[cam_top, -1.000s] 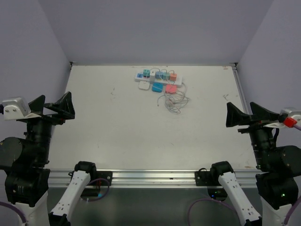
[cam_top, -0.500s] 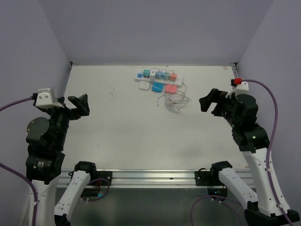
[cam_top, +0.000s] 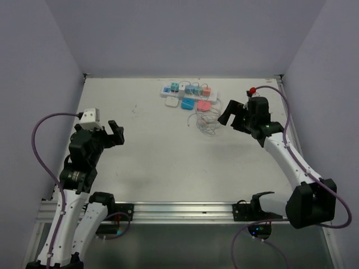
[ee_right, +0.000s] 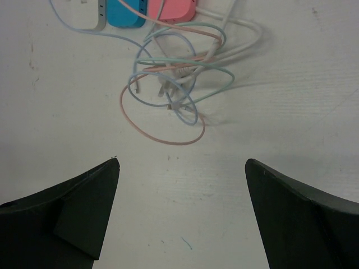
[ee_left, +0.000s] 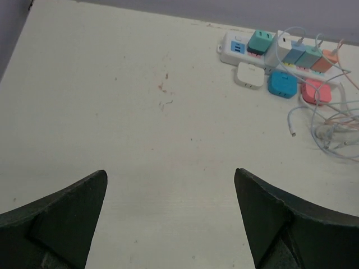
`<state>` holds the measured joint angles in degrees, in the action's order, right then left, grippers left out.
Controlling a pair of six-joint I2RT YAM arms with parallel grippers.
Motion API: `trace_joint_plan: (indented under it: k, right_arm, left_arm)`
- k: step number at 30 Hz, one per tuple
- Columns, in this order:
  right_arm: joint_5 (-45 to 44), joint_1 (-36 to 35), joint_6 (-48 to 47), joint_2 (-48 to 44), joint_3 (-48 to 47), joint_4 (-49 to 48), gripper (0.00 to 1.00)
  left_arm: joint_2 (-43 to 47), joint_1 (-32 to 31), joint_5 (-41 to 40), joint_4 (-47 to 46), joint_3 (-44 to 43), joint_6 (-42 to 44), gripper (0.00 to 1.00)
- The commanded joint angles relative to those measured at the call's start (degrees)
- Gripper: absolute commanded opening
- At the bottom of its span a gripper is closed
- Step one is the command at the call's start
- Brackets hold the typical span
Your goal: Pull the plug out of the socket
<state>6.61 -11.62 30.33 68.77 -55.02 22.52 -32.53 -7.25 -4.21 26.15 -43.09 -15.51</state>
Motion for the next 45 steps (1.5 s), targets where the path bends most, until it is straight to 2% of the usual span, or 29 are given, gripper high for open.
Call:
trace_joint_plan:
  k: [1, 5, 8, 10, 18, 27, 34, 40, 45]
  right_arm:
    - [-1.76, 0.36, 1.93, 5.38, -1.48, -8.81, 0.99]
    - [-2.57, 1.24, 0.44, 13.04, -4.82, -11.27, 0.97]
    - [-2.92, 1.86, -0.97, 18.23, -8.78, -11.01, 0.86]
    - [-3.01, 2.38, -1.58, 20.60, -11.23, -11.01, 0.83]
    - [-4.06, 4.32, -0.54, 31.93, -19.14, -10.92, 0.76]
    - [-1.25, 4.32, 3.85, 43.10, -26.88, -12.06, 0.68]
    - [0.86, 4.32, 6.94, 51.01, -30.14, -13.38, 0.65]
    - [2.26, 4.32, 7.73, 54.01, -30.58, -13.30, 0.61]
    - [3.93, 4.32, 7.99, 53.48, -26.64, -15.05, 0.49]
  left_arm:
    - [1.33, -0.23, -0.01, -7.51, 4.49, -1.36, 1.00]
    - [1.95, -0.40, -1.41, -9.27, 7.93, -1.81, 0.99]
    - [2.04, -0.84, -2.38, -9.28, 7.67, -1.90, 1.00]
    - [1.95, -1.28, -3.61, -9.28, 7.76, -1.63, 1.00]
    - [2.21, -1.63, -4.41, -9.28, 7.85, -1.63, 0.99]
    - [2.04, -1.89, -5.28, -9.45, 7.85, -1.28, 1.00]
    - [1.68, -2.16, -5.46, -9.80, 7.93, -1.19, 1.00]
    - [1.25, -2.33, -5.46, -9.98, 8.11, -1.10, 1.00]
    - [1.33, -2.42, -5.46, -9.98, 8.11, -1.10, 1.00]
